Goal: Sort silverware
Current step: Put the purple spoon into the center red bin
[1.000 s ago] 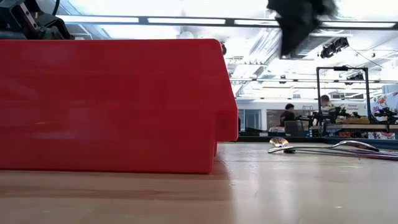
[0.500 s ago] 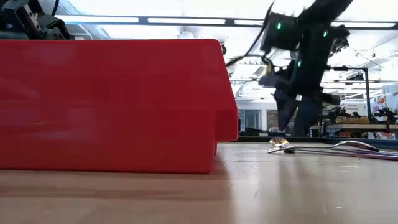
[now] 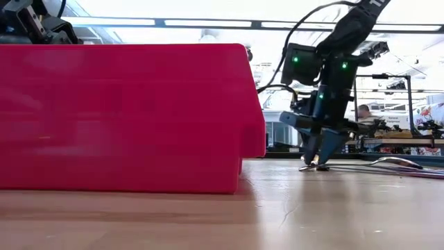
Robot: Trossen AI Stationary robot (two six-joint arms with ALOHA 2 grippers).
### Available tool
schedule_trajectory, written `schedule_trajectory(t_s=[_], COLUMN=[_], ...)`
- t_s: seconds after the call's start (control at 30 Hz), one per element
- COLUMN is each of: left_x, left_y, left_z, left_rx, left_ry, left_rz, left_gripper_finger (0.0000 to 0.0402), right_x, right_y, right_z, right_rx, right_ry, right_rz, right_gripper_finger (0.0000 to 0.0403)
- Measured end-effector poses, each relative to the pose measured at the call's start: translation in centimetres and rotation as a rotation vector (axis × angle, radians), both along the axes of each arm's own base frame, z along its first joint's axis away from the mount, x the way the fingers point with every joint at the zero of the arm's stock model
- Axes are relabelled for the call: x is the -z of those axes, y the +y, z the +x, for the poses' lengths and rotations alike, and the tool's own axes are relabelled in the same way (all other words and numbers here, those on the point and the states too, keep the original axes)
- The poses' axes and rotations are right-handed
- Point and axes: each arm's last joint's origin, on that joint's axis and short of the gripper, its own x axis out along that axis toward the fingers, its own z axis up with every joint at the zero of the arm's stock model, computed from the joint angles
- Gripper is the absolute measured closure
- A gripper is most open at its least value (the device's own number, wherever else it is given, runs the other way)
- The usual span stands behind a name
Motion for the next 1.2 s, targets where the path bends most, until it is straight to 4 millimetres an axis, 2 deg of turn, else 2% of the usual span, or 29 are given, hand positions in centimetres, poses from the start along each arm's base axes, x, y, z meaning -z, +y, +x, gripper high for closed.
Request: schedule_trajectory(t_s=[0.17,0.33,0.53,0.7,0.83,0.9,0.97,1.2], left_x=[0.0,0.0,0.0,0.0,0.0,0.0,0.0,0.1], left_y=[0.0,0.0,0.0,0.0,0.0,0.0,0.0,0.0], left_z=[0.0,0.0,0.0,0.0,0.0,0.0,0.0,0.0], left_rx=[0.0,0.0,-0.011,-0.011,-0.011,-0.011,-0.011,-0.011], left_ry=[0.0,0.001,0.001,0.0,0.002,0.002,0.002,0.005], left_rz=[0.0,0.0,0.001,-0.004,-0.003,-0.003,-0.003,-0.003], left_gripper_finger=[0.0401,0.0401,0.0401,0.0401,0.0401,0.0401,0.0401,0.0401], right_x=[-0.3,-2.1,-8.6,-15.2,-18.2,-18.6,-18.1,-13.7], right_y=[0.3,1.9,4.7,8.1,10.4,11.2,11.9,11.8], right_z=[-0.5,-0.6,3.2,6.7,8.9,10.2,11.6,17.9], right_rx=[-0.048,-0.126,-0.286,-0.482,-0.649,-0.72,-0.796,-1.033], right_ry=[0.048,0.018,-0.132,-0.383,-0.558,-0.601,-0.591,-0.515], right_rz=[-0.006,0.021,-0.158,-0.318,-0.394,-0.418,-0.425,-0.356], right_gripper_finger=[0.0386,0.0399,0.0401,0.0402,0.0402,0.0402,0.0403,0.0403])
